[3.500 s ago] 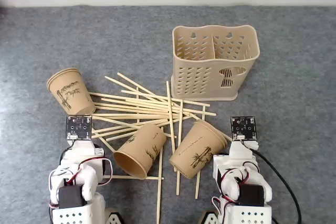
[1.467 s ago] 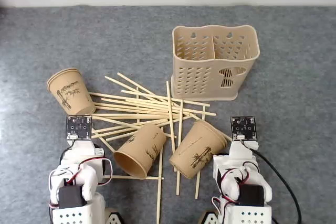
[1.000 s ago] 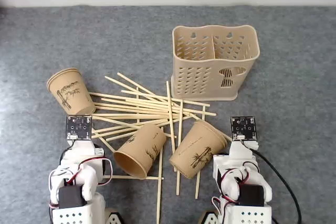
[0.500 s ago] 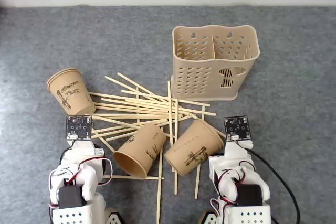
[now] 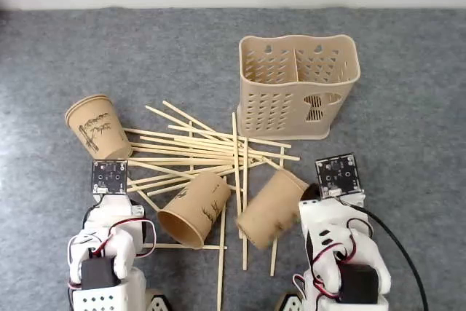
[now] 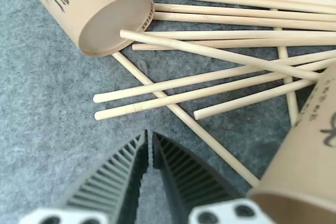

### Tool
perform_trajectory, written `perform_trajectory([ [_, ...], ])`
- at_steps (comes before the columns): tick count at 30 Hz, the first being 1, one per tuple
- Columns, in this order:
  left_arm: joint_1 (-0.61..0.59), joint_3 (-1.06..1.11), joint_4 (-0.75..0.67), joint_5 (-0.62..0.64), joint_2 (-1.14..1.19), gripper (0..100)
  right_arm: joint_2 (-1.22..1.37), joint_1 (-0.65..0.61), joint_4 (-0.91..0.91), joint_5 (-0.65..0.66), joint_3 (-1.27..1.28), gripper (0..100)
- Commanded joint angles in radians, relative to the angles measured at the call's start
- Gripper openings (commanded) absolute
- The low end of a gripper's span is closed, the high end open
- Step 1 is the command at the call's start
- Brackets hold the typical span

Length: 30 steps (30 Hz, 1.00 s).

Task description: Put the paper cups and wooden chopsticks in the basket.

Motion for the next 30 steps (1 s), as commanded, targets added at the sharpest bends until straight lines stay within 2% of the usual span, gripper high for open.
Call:
perform_trajectory([
  [1, -0.002, -0.005, 0.002, 0.009, -0.011, 1, -0.008, 0.007, -0.097, 0.012, -0.055, 1.1],
  [7, -0.002, -0.005, 0.002, 0.009, -0.011, 1, -0.008, 0.002, -0.242, 0.014, -0.028, 1.5],
  [10, -0.002, -0.005, 0.002, 0.009, -0.011, 1, -0.008, 0.007, -0.236, 0.014, -0.037, 1.5],
  [13, -0.002, -0.005, 0.002, 0.009, -0.011, 1, -0.008, 0.016, -0.130, 0.006, -0.064, 1.5],
  [18, -0.002, -0.005, 0.002, 0.009, -0.011, 1, -0.007, 0.105, 0.071, -0.100, -0.207, 1.5],
  [24, -0.002, -0.005, 0.002, 0.009, -0.011, 1, -0.007, 0.176, 0.302, -0.098, -0.400, 1.3],
  [30, -0.002, -0.005, 0.002, 0.009, -0.011, 1, -0.004, 0.262, 0.367, -0.051, -0.491, 1.1],
])
